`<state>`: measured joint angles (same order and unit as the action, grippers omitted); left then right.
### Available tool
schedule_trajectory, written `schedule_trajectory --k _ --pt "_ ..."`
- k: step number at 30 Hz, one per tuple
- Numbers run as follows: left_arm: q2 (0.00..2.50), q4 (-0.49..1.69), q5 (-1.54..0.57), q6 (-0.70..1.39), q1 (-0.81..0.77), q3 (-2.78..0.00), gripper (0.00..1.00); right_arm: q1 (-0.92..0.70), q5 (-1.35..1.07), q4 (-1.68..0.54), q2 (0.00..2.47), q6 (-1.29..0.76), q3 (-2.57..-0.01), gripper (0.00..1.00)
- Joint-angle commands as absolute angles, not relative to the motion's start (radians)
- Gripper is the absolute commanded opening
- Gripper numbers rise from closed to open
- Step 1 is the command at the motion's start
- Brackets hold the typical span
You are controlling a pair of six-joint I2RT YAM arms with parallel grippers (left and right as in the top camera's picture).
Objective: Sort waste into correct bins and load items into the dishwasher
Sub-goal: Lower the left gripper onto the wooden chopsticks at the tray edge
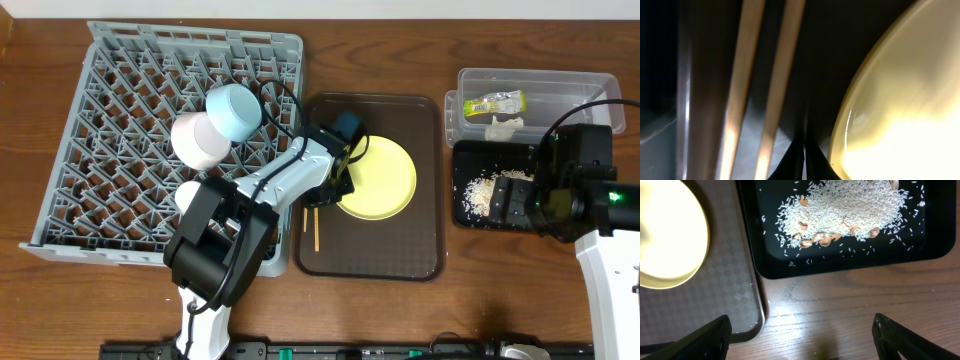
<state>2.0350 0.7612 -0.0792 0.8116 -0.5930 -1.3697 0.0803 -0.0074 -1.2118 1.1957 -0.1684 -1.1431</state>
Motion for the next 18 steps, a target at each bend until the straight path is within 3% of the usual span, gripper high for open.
schedule_trajectory --k 1,9,18 --pt "2.057 0.717 -0.115 0.780 -0.595 -1.368 0.06 0.087 -0.009 -1.213 1.191 -0.179 -1.144 0.88" --pt "2.042 0.726 -0.103 0.603 -0.583 -1.389 0.07 0.087 -0.009 -1.213 1.191 -0.179 -1.144 0.88" --pt "1.939 0.800 0.020 0.508 -0.560 -1.389 0.26 0.087 -0.008 -1.211 1.191 -0.179 -1.144 0.89"
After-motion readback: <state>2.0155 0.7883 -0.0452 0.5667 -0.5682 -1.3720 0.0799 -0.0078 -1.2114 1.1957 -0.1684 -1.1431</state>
